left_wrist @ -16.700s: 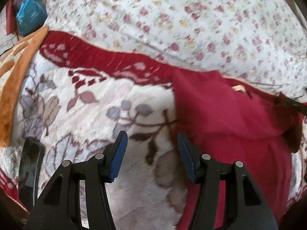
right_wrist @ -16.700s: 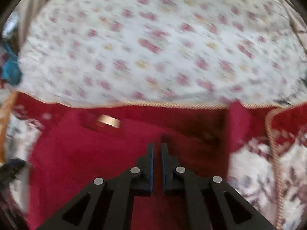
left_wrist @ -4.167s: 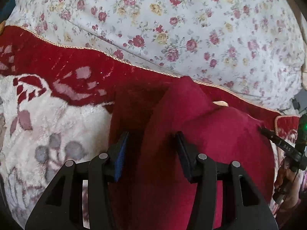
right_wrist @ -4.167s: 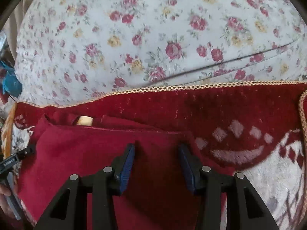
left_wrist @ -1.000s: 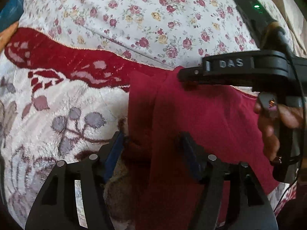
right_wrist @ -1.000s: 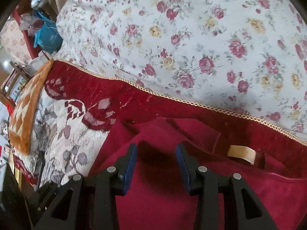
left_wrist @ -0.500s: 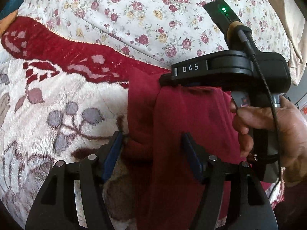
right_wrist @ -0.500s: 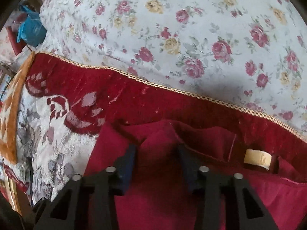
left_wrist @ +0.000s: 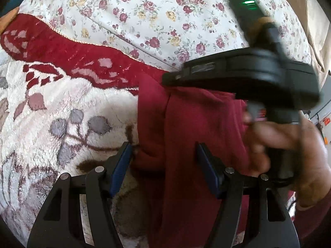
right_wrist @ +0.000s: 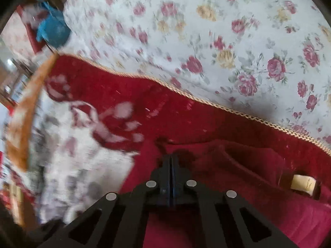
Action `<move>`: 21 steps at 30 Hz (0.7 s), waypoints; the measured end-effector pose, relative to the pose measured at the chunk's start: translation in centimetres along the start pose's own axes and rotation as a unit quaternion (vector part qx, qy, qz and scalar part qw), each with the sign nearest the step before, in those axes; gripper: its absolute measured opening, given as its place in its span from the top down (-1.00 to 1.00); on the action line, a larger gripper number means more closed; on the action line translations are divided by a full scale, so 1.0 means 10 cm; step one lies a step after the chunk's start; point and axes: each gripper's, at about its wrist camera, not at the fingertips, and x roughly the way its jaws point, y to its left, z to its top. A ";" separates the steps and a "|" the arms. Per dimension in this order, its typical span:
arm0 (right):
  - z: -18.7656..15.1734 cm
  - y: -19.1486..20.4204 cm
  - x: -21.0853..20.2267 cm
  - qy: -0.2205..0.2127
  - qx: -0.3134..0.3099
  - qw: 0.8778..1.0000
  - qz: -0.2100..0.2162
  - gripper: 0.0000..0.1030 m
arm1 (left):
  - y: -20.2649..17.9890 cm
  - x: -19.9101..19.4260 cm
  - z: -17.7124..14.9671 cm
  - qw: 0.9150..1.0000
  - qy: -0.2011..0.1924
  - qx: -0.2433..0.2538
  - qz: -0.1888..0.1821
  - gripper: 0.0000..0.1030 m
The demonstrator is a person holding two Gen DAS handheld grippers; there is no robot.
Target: Fold small clothes
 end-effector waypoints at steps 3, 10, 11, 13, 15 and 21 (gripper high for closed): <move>-0.04 -0.01 -0.26 -0.018 -0.002 1.000 -0.006 0.95 | 0.01 0.00 0.00 1.000 0.000 -0.002 -0.001 -0.27; -0.14 -0.09 -0.24 0.017 0.009 0.999 -0.033 0.19 | 0.01 -0.01 -0.02 1.000 0.001 -0.005 -0.005 -0.27; -0.14 -0.08 -0.20 0.021 0.007 0.999 -0.039 0.19 | 0.02 -0.01 -0.01 1.000 0.002 -0.008 -0.008 -0.27; -0.11 -0.05 -0.11 0.029 0.003 0.998 -0.053 0.19 | 0.06 -0.03 -0.01 1.000 0.004 -0.016 -0.015 -0.27; -0.07 -0.03 -0.02 0.037 -0.008 0.997 -0.060 0.18 | 0.08 -0.04 0.00 1.000 0.005 -0.021 -0.017 -0.27; -0.01 -0.13 0.00 0.022 -0.025 0.998 -0.057 0.77 | 0.13 -0.12 0.01 0.999 -0.002 -0.031 -0.020 -0.27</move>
